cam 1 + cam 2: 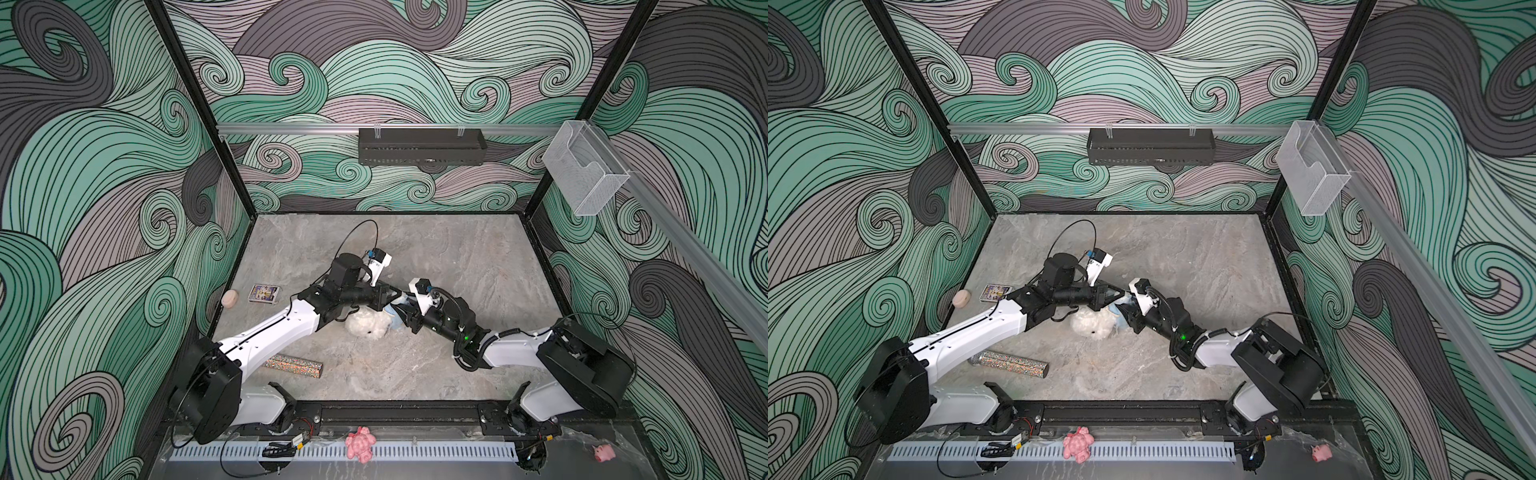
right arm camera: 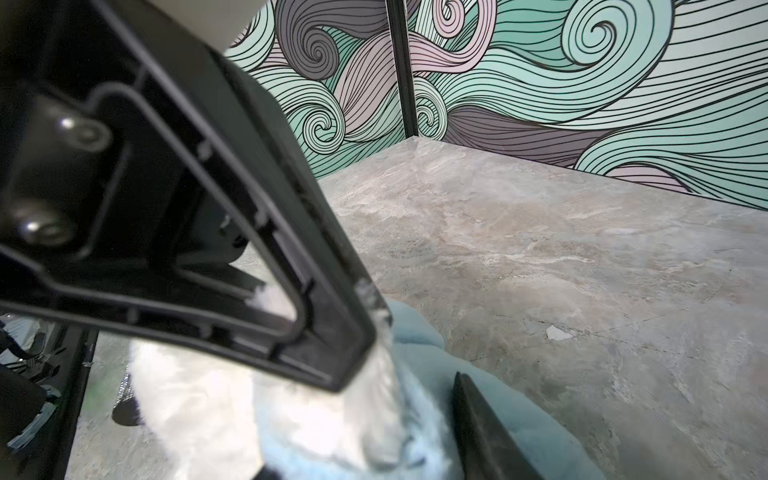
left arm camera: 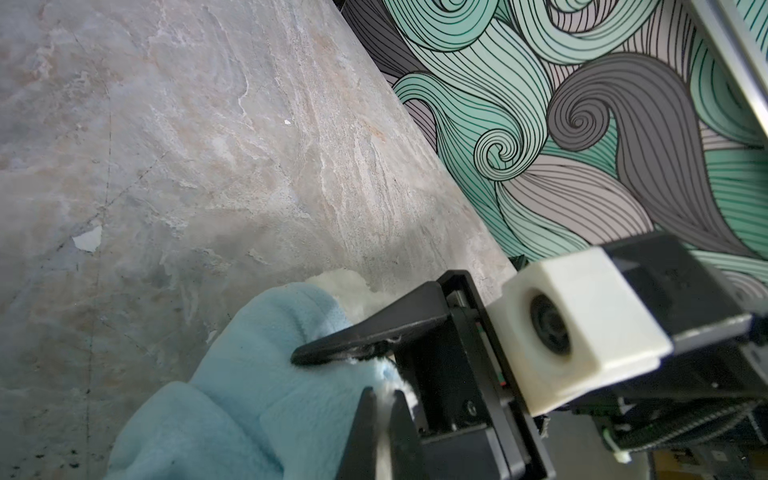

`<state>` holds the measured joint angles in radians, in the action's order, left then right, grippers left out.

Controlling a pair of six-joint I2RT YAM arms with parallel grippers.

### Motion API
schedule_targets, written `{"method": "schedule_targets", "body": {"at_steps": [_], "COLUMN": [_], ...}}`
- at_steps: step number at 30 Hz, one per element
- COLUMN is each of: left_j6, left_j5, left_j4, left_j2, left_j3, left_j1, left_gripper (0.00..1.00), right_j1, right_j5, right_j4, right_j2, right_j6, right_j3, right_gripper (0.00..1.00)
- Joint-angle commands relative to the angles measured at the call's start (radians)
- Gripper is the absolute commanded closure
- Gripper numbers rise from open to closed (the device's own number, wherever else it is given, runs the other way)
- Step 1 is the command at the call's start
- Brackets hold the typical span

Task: Dress the teddy bear

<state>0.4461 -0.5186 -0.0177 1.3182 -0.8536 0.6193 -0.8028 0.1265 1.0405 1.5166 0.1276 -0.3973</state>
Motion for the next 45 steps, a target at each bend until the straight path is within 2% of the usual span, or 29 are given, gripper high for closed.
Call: {"method": "schedule_targets", "body": {"at_steps": [1, 9, 13, 17, 20, 23, 25, 27, 30, 32, 37, 45], "left_j6": [0.115, 0.085, -0.078, -0.23, -0.247, -0.193, -0.164, -0.206, -0.418, -0.498, -0.588, -0.761], "left_j5": [-0.092, -0.085, -0.048, -0.08, -0.077, -0.064, -0.07, -0.102, -0.156, -0.149, -0.128, -0.112], "left_j4": [-0.217, -0.168, -0.005, 0.084, 0.067, -0.041, -0.135, -0.129, 0.069, 0.189, 0.169, 0.185], "left_j2": [-0.067, -0.096, -0.125, -0.125, -0.141, -0.19, -0.225, -0.237, -0.21, -0.191, -0.191, -0.112], "left_j3": [-0.054, -0.045, -0.051, -0.029, 0.0, 0.054, 0.101, 0.112, 0.048, -0.002, -0.002, -0.022], "left_j1": [-0.011, -0.045, -0.046, -0.044, -0.044, -0.047, -0.05, -0.049, -0.048, -0.049, -0.048, -0.032], "left_gripper": [1.0, 1.0, 1.0, 1.0, 1.0, 1.0, 1.0, 1.0, 0.91, 0.81, 0.66, 0.58], "right_j1": [0.004, 0.002, 0.002, 0.004, 0.005, 0.019, 0.032, 0.035, 0.035, 0.034, 0.033, 0.033], "right_j5": [-0.115, -0.128, -0.122, -0.071, -0.043, -0.02, 0.036, 0.103, 0.188, 0.212, 0.244, 0.25], "right_j4": [-0.152, -0.187, -0.213, -0.244, -0.3, -0.291, -0.279, -0.28, -0.276, -0.231, -0.225, -0.218], "right_j2": [0.06, 0.047, 0.021, -0.021, -0.044, -0.047, -0.05, -0.056, -0.059, -0.064, -0.08, -0.072], "right_j6": [0.026, 0.011, -0.004, -0.042, -0.067, -0.074, -0.073, -0.077, -0.067, -0.059, -0.06, -0.047], "right_j3": [0.075, 0.094, 0.087, 0.062, 0.034, 0.041, 0.041, 0.025, -0.004, 0.001, -0.006, -0.007], "right_gripper": [0.55, 0.5, 0.54, 0.62, 0.67, 0.72, 0.74, 0.77, 0.81, 0.85, 0.89, 0.89]}}
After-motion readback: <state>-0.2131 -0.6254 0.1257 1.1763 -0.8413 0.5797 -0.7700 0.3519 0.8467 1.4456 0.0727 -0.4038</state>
